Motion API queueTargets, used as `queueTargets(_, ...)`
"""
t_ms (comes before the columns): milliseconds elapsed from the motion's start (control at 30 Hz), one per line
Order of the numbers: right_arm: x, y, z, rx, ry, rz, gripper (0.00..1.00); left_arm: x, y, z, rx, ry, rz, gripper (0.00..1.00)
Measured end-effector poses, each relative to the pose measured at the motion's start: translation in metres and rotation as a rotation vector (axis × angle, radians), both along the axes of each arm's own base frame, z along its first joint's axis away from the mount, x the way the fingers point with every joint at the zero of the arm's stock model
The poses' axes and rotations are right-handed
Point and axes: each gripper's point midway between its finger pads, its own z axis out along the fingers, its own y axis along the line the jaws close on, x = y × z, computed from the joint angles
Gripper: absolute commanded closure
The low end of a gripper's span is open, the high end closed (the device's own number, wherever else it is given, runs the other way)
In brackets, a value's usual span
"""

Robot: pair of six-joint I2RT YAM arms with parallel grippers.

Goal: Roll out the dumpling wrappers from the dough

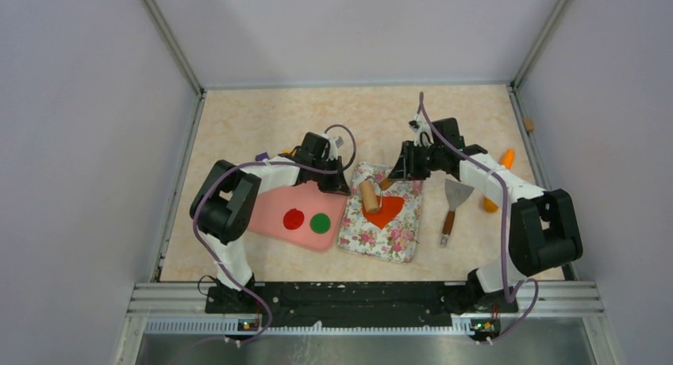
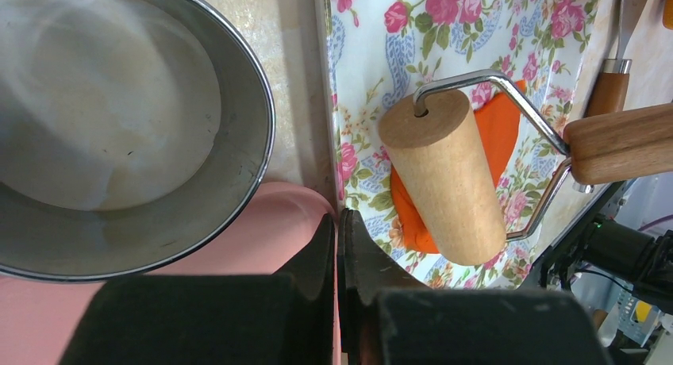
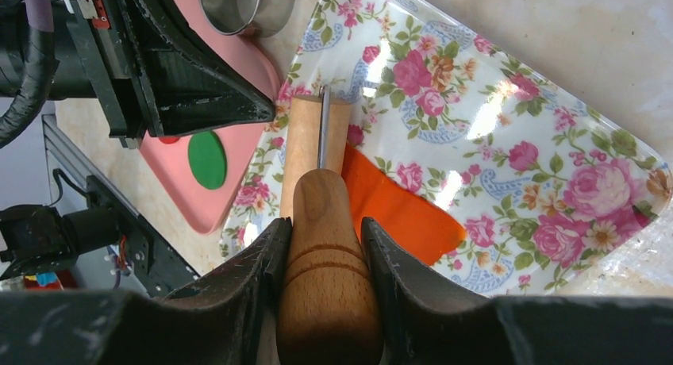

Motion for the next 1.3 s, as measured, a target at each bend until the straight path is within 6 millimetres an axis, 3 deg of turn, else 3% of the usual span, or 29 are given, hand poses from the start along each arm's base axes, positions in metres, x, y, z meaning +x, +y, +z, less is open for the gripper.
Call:
queueTargets(367,-0.004,0.018,0.006,-0.043,-0.075,0.019,1.00,0.000,0.000,0.000,-0.004,0.021,0.000,1.00)
queueTargets(800,-0.028,0.037,0.013,-0.113,-0.160,0.086,1.00,0.001,-0.001,0.000,-0.009,0.032,-0.002,1.00)
queueTargets(967,-0.034,0.025,0.017,-0.122,-0.069,0.122,1.00,0.002,-0.003,0.000,-0.014,0.024,-0.004,1.00)
queueTargets(1300,-0.038,-0.024,0.045,-0.071,0.046,0.106,1.00,0.005,-0.008,0.001,-0.029,0.004,-0.008,1.00)
